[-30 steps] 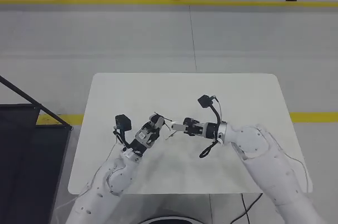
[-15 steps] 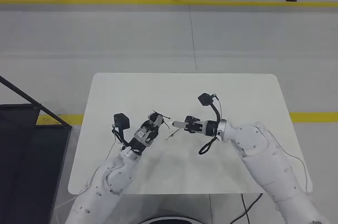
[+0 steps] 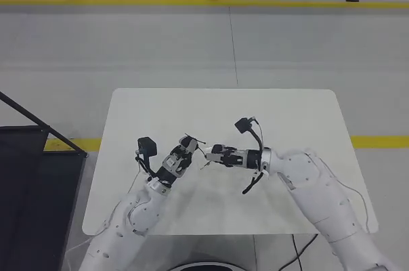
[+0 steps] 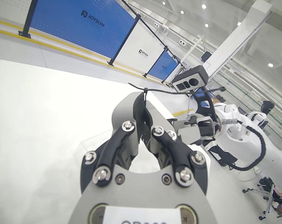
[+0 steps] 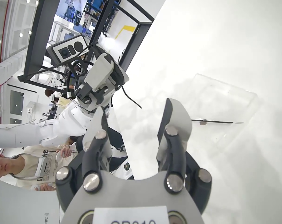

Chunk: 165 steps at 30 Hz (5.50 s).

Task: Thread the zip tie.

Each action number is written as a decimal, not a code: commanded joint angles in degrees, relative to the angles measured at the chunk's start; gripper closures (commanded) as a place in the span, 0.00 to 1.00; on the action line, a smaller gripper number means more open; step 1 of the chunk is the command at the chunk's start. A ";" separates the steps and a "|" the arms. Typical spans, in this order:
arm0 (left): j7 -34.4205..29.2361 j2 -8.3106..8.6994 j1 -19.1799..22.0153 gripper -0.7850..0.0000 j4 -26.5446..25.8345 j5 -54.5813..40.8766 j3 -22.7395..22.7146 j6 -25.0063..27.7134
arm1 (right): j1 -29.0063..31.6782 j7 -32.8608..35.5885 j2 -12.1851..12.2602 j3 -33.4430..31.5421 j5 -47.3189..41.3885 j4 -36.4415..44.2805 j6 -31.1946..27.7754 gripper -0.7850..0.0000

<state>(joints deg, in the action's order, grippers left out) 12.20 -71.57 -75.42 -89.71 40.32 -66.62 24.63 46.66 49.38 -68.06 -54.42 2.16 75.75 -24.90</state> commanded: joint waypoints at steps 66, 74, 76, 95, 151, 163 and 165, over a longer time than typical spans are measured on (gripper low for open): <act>0.00 0.00 0.00 1.00 0.00 0.00 0.00 0.00 | -0.56 -2.84 -1.75 2.20 4.07 -0.17 -1.33 1.00; 0.00 0.00 0.00 0.20 0.00 0.00 0.00 0.00 | 0.28 -2.97 -1.53 1.36 4.43 0.88 -1.18 1.00; 0.00 0.00 0.00 0.15 0.00 0.00 0.00 0.00 | 0.55 -3.05 -1.46 1.11 4.44 1.15 -1.09 1.00; 0.00 0.00 0.00 0.07 0.00 0.00 0.00 0.00 | 1.65 1.74 -0.40 -2.91 -0.37 1.08 -1.90 1.00; -13.94 0.31 -0.47 0.00 -0.74 -16.63 -5.22 7.00 | 10.33 -20.71 4.15 1.91 31.85 19.83 18.99 1.00; -26.65 0.25 1.02 0.00 -0.18 -34.52 -5.04 4.08 | 16.65 -33.08 3.90 3.89 53.70 26.23 30.63 1.00; -29.50 0.35 1.23 0.00 0.02 -37.98 -5.31 4.21 | 17.39 -34.13 3.79 4.14 56.22 26.53 32.27 1.00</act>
<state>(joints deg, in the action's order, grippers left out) -15.41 -71.28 -74.30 -89.80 4.68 -71.77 28.79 63.69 15.79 -64.21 -50.41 56.78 102.13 6.43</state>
